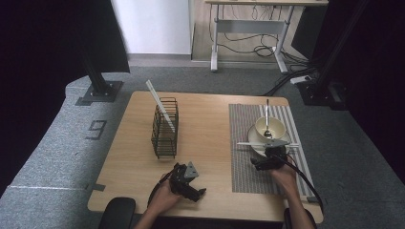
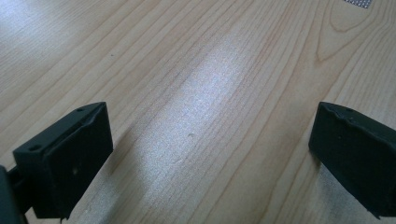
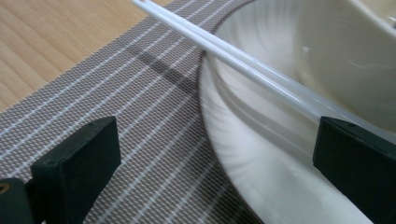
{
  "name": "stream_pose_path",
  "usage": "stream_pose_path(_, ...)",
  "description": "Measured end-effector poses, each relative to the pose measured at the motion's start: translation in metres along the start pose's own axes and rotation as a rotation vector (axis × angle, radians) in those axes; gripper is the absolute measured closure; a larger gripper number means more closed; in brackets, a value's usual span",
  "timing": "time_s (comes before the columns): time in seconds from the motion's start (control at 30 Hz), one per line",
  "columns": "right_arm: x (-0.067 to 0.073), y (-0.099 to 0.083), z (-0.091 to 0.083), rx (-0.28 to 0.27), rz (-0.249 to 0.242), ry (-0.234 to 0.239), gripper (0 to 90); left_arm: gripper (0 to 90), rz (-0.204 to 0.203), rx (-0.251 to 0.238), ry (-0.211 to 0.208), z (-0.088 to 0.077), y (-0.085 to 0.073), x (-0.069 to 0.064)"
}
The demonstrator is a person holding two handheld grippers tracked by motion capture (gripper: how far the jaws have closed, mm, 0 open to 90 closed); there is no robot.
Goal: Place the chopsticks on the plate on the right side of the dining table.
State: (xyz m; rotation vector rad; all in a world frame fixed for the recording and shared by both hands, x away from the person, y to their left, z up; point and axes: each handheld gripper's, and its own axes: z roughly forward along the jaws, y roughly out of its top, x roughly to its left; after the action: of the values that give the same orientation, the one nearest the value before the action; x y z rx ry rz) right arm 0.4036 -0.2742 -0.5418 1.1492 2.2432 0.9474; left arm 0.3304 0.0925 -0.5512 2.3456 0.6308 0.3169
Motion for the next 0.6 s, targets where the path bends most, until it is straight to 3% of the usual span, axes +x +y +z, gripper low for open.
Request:
stream_pose_path(0.43,-0.0082,-0.0038,-0.0034,-0.011,0.007,-0.016,0.7,0.0,0.0,0.0,0.0,0.0,0.0,-0.0001)
stream_pose_path(0.6,-0.0052,-0.0022,-0.0018,-0.019,0.005,0.008,1.1,0.0,0.0,0.001,-0.002,0.0003,0.0004,-0.0003)
